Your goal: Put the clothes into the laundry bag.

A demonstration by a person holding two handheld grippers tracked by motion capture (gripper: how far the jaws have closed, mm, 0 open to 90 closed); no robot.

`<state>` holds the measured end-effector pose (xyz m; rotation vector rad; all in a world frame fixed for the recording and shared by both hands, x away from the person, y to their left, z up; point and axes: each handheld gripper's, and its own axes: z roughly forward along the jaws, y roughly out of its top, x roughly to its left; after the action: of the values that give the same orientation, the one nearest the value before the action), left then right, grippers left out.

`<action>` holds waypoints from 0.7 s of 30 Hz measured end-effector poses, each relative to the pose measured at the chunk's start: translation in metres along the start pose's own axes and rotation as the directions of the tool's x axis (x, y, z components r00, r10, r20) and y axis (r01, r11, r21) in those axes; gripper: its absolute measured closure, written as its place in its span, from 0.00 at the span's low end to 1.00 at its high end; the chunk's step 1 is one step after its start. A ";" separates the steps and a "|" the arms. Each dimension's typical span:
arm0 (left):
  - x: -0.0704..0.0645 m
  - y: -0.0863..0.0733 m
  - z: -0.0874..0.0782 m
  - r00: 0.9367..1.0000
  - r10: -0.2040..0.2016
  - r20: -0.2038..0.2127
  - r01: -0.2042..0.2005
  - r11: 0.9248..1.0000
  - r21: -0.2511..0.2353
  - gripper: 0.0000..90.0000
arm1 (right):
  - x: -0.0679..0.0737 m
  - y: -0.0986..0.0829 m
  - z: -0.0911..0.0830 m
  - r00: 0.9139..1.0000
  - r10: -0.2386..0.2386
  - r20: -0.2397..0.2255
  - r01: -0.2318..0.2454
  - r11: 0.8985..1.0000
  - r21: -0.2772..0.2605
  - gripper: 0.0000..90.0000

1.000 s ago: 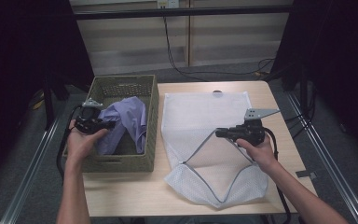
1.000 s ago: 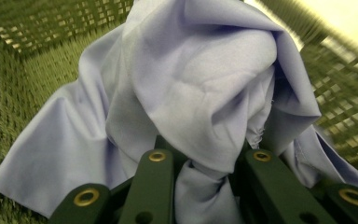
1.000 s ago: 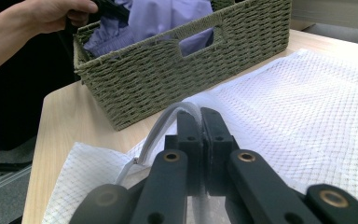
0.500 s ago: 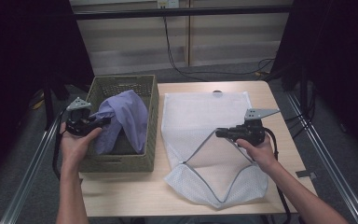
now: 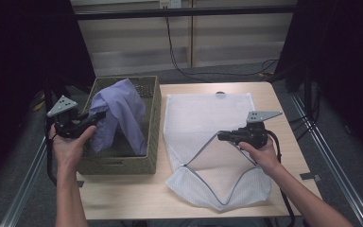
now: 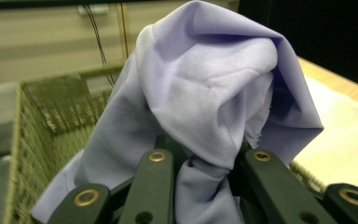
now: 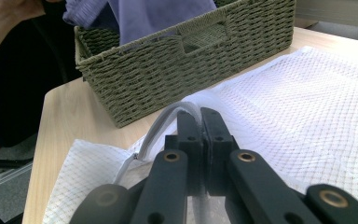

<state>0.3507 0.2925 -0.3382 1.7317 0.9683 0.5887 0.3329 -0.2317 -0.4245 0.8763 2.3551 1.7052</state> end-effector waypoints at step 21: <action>-0.013 0.023 -0.033 1.000 0.030 -0.008 -0.031 0.983 -0.183 0.88 | 0.000 0.001 -0.001 1.000 0.000 0.000 0.000 1.000 -0.006 0.98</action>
<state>0.3262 0.2958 -0.3039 1.5843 0.8646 0.6814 0.3327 -0.2328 -0.4235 0.8750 2.3483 1.7113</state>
